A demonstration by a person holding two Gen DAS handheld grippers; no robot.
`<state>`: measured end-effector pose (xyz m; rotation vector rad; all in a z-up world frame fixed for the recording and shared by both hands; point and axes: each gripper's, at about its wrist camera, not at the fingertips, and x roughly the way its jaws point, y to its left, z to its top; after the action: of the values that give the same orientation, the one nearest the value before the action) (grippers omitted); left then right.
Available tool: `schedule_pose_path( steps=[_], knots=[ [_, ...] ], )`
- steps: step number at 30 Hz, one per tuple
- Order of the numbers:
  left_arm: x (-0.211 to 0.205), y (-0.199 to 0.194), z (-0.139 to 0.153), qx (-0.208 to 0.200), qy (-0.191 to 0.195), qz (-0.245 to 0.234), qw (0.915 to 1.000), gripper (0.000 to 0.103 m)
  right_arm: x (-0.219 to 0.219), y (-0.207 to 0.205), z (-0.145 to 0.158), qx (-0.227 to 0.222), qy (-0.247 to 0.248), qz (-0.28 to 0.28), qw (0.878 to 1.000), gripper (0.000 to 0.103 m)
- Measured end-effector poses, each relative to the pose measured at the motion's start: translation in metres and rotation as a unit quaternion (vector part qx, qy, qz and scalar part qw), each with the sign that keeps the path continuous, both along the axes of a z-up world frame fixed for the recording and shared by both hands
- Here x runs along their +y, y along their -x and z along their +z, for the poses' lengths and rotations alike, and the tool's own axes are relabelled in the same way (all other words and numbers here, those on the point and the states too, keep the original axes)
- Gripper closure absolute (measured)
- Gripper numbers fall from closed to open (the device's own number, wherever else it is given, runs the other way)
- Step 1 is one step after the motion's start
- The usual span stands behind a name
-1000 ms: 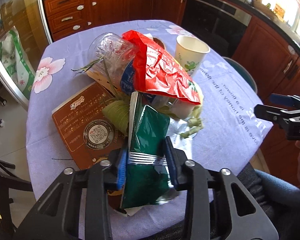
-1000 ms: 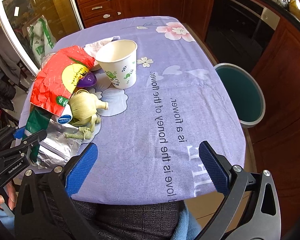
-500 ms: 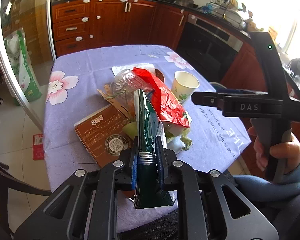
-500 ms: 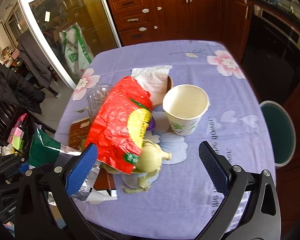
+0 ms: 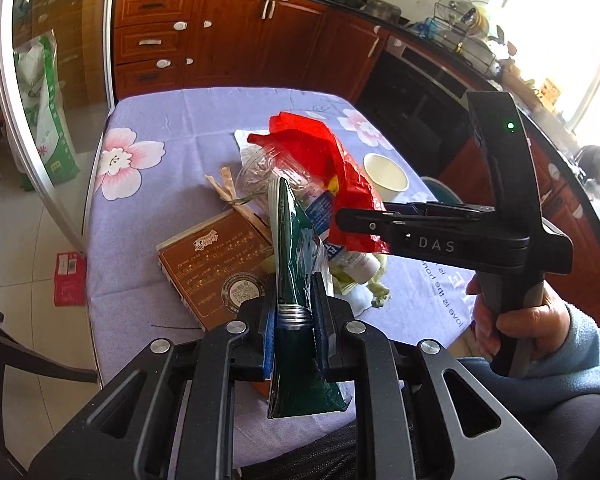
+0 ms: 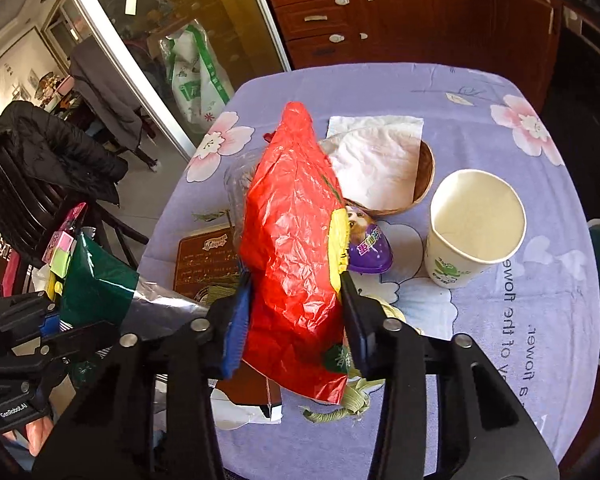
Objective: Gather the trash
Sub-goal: 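Grasp the green-and-silver chip bag with the left tool while the right tool grasps the red snack bag, then carry both bags over the teal bin and open both tools to drop them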
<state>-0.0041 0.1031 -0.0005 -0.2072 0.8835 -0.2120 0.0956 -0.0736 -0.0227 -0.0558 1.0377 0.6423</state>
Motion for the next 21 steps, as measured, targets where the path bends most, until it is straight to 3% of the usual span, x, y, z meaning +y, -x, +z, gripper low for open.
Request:
schedule_pose_path(
  steps=[5, 10, 16, 21],
  knots=[
    [-0.015, 0.008, 0.025, -0.025, -0.023, -0.006, 0.9994, 0.087, -0.015, 0.012, 0.032, -0.041, -0.014, -0.004, 0.999, 0.075],
    [-0.044, 0.006, 0.066, -0.064, -0.052, -0.025, 0.9963, 0.087, -0.05, 0.016, 0.071, -0.079, -0.04, -0.035, 0.995, 0.077],
    [-0.121, -0.02, 0.107, -0.107, -0.078, -0.098, 0.9864, 0.087, -0.137, 0.013, 0.095, -0.098, -0.023, -0.119, 0.988, 0.077],
    [-0.204, -0.071, 0.096, -0.087, -0.075, -0.159, 0.9806, 0.087, -0.228, 0.006, 0.083, -0.079, 0.016, -0.207, 0.975, 0.077]
  ],
)
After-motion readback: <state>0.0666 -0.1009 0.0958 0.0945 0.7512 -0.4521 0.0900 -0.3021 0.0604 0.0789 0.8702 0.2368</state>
